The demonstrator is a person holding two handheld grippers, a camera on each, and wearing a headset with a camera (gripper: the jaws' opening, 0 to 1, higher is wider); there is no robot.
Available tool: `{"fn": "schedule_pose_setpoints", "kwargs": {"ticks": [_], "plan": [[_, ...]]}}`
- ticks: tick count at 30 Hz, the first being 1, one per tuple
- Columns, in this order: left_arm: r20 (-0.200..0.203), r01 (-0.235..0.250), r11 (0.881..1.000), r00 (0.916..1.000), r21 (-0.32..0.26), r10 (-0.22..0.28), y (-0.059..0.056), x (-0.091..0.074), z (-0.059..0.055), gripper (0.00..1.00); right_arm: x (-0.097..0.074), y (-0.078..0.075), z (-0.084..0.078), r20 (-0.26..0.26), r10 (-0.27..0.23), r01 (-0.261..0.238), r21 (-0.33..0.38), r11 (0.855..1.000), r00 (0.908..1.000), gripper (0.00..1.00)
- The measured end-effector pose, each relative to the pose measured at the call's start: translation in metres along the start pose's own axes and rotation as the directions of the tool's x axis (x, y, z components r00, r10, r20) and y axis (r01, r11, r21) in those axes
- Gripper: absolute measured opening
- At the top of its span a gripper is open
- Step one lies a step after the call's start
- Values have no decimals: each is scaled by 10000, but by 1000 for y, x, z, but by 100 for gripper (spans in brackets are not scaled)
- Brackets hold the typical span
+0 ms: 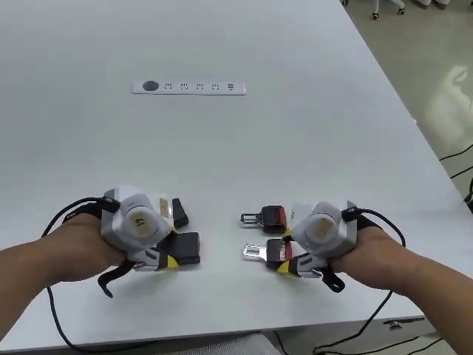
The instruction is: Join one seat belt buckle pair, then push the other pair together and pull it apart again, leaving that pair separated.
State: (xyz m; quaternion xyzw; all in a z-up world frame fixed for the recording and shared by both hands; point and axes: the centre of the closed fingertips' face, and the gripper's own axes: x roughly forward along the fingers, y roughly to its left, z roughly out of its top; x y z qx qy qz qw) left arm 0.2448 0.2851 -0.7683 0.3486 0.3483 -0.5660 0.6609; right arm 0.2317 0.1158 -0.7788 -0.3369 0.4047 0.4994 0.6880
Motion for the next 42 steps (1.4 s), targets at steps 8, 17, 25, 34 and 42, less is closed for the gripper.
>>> {"fn": "schedule_pose_setpoints", "kwargs": {"ticks": [8, 17, 25, 34, 42], "plan": [[-195, 26, 10000, 9998, 55, -24, -5, 0, -5, 33, 2, -1, -1, -15, 233, -233, -130, 9996, 9997, 33], [-133, 128, 9999, 9998, 32, -128, -10, 1, -9, 34, 6, -2, -2, -19, 679, -679, -130, 9976, 9977, 33], [-44, 276, 9995, 9996, -127, -277, -9, 2, -10, 34, 6, -1, -1, -84, 787, -789, -281, 9965, 9969, 33], [69, 277, 9995, 9996, -166, -276, -9, 1, -9, 34, 5, 0, 1, -87, 788, -791, -312, 9964, 9969, 33], [-44, 311, 9995, 9995, -59, -311, -14, -1, -8, 34, 6, 0, 2, -256, 777, -785, -317, 9964, 9966, 33]]}}
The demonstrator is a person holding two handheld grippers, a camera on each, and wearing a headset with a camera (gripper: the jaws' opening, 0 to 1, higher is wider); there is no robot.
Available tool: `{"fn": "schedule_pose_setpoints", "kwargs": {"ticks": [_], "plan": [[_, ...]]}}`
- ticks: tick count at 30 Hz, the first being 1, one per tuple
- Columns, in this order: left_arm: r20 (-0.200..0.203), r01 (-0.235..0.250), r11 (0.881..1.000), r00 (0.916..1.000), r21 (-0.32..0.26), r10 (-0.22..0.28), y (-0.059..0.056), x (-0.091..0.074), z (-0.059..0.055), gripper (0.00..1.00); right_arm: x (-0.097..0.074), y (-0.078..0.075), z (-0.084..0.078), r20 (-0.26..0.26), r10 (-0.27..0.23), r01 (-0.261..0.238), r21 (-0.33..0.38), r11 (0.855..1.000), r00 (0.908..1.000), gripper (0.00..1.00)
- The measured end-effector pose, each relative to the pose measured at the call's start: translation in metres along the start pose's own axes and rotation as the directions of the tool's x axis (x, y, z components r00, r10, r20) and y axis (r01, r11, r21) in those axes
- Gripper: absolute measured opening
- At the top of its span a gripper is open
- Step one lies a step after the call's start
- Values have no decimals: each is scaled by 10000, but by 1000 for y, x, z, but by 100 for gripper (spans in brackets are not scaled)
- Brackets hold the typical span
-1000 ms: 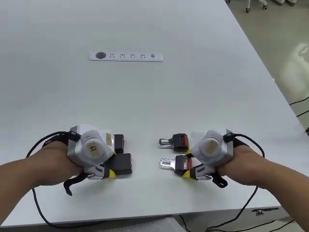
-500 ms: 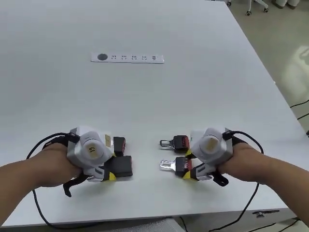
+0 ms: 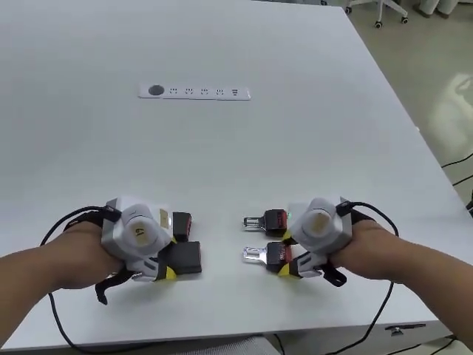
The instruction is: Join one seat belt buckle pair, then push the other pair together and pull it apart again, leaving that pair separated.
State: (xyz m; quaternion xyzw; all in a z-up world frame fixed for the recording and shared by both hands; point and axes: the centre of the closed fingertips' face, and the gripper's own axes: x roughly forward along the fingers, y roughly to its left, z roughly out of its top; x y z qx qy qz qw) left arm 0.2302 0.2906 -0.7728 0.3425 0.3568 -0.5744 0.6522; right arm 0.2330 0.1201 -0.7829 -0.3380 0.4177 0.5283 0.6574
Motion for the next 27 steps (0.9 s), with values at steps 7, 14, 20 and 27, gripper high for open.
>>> {"fn": "schedule_pose_setpoints", "kwargs": {"ticks": [7, 14, 20, 27], "plan": [[-77, 16, 10000, 10000, 71, -15, -1, 2, -4, 34, 6, 10, 11, 46, 139, -137, -452, 9989, 9999, 33], [-277, 101, 9993, 9996, 369, -91, -4, 4, -7, 34, 12, 19, 25, 92, 271, -265, -593, 9979, 9996, 33], [-307, 110, 9994, 9995, 321, -100, -7, 1, -4, 33, 16, 25, 37, 133, 381, -368, -870, 9955, 9992, 33], [-297, 120, 9994, 9995, 325, -110, -7, 2, -5, 33, 26, 32, 59, 415, 493, -444, -1118, 9927, 9979, 33]]}}
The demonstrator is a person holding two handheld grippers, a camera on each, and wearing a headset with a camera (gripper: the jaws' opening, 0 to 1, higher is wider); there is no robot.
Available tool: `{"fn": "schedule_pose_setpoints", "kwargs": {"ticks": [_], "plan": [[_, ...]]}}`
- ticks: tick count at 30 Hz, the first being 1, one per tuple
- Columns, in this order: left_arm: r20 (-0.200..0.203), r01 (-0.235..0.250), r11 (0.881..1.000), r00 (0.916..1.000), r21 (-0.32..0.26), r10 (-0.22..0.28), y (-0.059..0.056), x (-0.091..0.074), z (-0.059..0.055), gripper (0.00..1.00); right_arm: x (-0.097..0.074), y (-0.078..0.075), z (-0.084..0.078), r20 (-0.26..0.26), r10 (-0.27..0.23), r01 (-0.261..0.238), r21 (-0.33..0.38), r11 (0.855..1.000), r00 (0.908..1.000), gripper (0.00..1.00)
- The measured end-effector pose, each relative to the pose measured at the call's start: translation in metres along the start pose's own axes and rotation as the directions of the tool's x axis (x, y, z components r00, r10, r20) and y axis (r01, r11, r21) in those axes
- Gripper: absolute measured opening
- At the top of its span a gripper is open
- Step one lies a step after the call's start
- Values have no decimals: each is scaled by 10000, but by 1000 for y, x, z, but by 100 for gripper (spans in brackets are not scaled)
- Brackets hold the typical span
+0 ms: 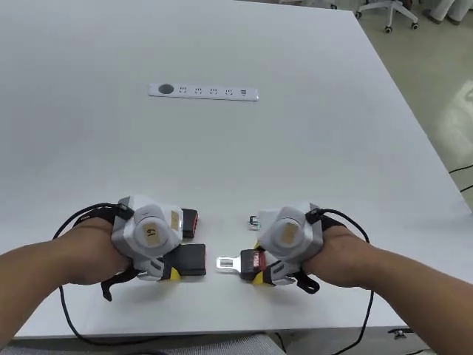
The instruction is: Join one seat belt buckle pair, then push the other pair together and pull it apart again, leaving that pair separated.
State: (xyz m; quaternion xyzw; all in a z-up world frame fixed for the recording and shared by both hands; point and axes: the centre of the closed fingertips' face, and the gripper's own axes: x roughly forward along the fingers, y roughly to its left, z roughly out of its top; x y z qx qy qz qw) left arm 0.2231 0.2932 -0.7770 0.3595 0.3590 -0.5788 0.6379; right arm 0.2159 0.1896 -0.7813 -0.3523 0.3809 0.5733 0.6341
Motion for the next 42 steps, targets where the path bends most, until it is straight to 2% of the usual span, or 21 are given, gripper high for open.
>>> {"fn": "schedule_pose_setpoints", "kwargs": {"ticks": [6, 17, 18, 25, 32, 42], "plan": [[-119, -57, 10000, 9999, 22, 57, 0, 0, 0, 33, 7, -3, 11, 172, 20, -20, 3, 10000, 9998, 33], [-172, 130, 9999, 9998, 20, -129, 0, 0, 0, 34, 7, -6, 10, 110, 4, -2, -150, 9999, 9999, 33], [-164, 150, 9999, 9998, 31, -150, -1, 1, 0, 34, 8, -7, 12, 250, -25, 29, -141, 9999, 9997, 33], [-198, 239, 9997, 9995, 52, -238, 0, 1, 1, 34, 13, -8, 19, 370, 41, -32, -239, 9997, 9993, 33], [-429, 342, 9993, 9985, 156, -335, -2, 2, 2, 33, 13, -7, 21, 144, 136, -132, -310, 9994, 9998, 31], [7, 521, 9986, 9986, 74, -521, 0, 2, 0, 33, 17, -7, 30, 8, 184, -184, -471, 9987, 9998, 29]]}}
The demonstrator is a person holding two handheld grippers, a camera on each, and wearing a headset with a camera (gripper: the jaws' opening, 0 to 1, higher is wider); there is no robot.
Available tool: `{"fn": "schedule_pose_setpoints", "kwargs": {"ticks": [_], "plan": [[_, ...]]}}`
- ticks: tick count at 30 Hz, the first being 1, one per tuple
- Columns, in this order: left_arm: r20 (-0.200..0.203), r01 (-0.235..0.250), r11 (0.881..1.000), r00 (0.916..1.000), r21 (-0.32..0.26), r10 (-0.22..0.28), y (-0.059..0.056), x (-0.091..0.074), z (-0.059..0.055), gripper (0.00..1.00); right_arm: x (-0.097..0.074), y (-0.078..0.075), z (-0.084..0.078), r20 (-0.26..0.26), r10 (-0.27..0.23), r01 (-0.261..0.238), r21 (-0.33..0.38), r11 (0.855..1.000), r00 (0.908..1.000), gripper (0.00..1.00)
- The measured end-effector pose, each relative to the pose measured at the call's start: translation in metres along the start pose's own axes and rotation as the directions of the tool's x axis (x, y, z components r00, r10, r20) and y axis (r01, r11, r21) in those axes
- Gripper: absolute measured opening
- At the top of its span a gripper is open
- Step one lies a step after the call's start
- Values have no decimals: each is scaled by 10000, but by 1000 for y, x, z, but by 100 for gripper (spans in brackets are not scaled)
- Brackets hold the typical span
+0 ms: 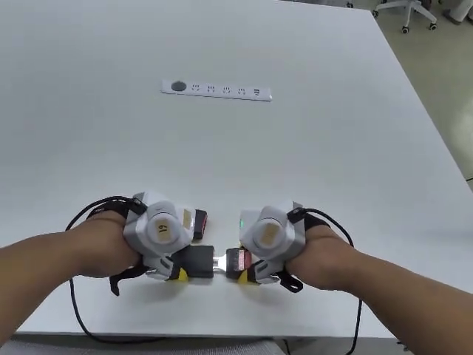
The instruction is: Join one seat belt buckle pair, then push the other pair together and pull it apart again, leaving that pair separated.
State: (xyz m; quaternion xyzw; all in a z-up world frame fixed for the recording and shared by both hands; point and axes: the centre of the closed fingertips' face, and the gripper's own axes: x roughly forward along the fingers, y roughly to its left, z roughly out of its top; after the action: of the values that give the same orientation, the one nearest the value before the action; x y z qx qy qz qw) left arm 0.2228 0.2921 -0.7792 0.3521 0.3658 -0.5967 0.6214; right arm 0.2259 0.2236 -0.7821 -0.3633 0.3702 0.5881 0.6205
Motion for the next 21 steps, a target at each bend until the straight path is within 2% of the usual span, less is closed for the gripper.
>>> {"fn": "schedule_pose_setpoints", "kwargs": {"ticks": [3, 5, 9, 10, 11, 12, 17, 20, 21], "plan": [[-50, -32, 10000, 10000, -24, 32, 0, 0, 0, 33, 1, -2, 1, -49, -1, 1, -23, 10000, 10000, 29], [-64, -48, 10000, 10000, -31, 48, -1, 0, 0, 33, 3, -1, 4, 159, 3, -6, 161, 9999, 9999, 29], [-163, -43, 10000, 9999, 46, 43, -1, 0, 0, 33, 6, 2, 11, 195, -80, 75, 280, 9996, 9998, 29], [-292, -30, 10000, 9996, 29, 31, -1, -1, -2, 33, -1, 1, -5, -574, -355, 404, 873, 9954, 9977, 29], [-226, -53, 10000, 9997, 66, 55, -1, -1, 0, 33, 5, 1, 5, 86, -56, 55, 174, 9998, 9999, 29], [-228, -59, 10000, 9997, 45, 60, -2, -1, 0, 33, 5, -1, 3, 111, -125, 120, 425, 9990, 9999, 29], [-285, -67, 10000, 9996, 45, 68, -2, 0, 0, 33, 10, -1, 3, 45, -101, 100, 388, 9992, 9999, 29], [-221, -125, 9999, 9997, -36, 125, -2, -1, -1, 33, 10, -1, 6, 48, -43, 41, 463, 9989, 10000, 30], [-125, -113, 9999, 9999, -75, 113, -1, -1, -3, 33, 10, -1, 7, 84, 13, -16, 297, 9996, 10000, 31]]}}
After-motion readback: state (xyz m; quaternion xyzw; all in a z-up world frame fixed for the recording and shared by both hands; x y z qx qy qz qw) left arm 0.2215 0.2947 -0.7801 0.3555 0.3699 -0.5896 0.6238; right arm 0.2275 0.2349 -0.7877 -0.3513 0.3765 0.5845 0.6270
